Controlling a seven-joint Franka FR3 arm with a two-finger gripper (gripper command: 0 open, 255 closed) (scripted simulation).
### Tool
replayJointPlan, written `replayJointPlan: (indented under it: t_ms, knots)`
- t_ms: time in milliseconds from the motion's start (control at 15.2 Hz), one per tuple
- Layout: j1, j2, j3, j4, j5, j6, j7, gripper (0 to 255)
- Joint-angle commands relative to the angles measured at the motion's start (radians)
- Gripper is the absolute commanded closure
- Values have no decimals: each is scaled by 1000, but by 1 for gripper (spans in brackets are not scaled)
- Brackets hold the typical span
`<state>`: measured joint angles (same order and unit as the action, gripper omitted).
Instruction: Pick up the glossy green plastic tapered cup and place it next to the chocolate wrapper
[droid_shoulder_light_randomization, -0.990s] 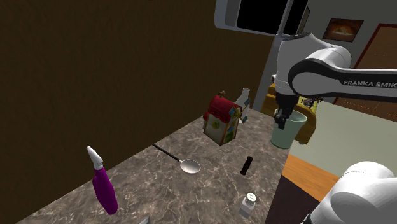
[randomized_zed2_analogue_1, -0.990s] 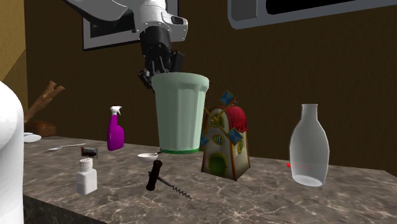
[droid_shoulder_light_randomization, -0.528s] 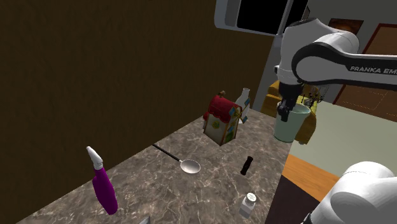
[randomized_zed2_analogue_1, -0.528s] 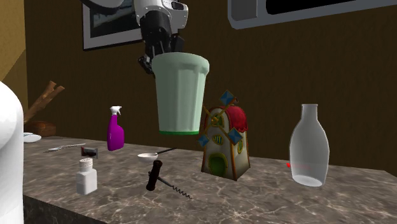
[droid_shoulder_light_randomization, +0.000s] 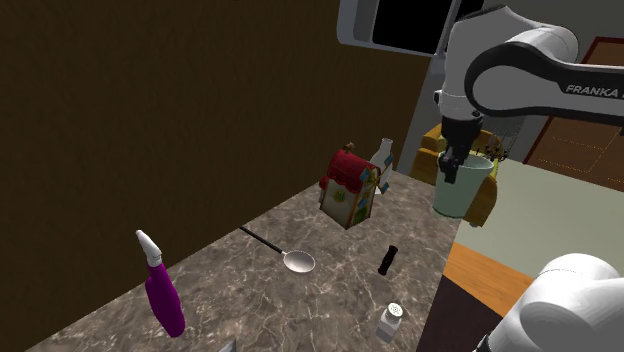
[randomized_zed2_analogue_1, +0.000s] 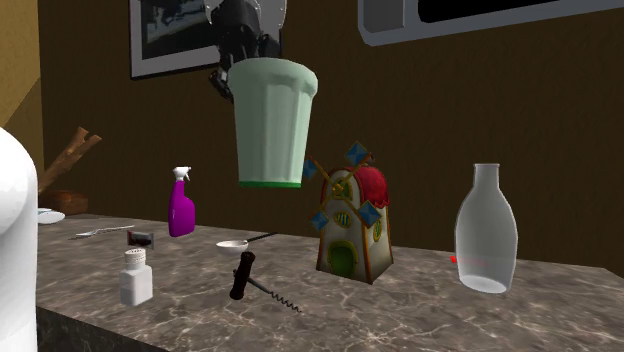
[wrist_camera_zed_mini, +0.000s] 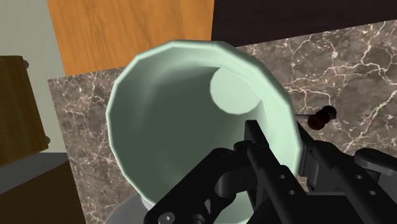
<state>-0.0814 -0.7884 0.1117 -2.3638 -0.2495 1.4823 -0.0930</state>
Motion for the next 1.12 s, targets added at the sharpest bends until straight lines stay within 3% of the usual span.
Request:
replayJointPlan:
  t_ms: [0, 528, 1056]
  knots:
    - [14, -6, 37, -4, 31, -12, 39, 255]
    - [78, 6, 220, 7, 184, -50, 230, 255]
    - [112, 95, 414, 86, 319, -57, 432, 255]
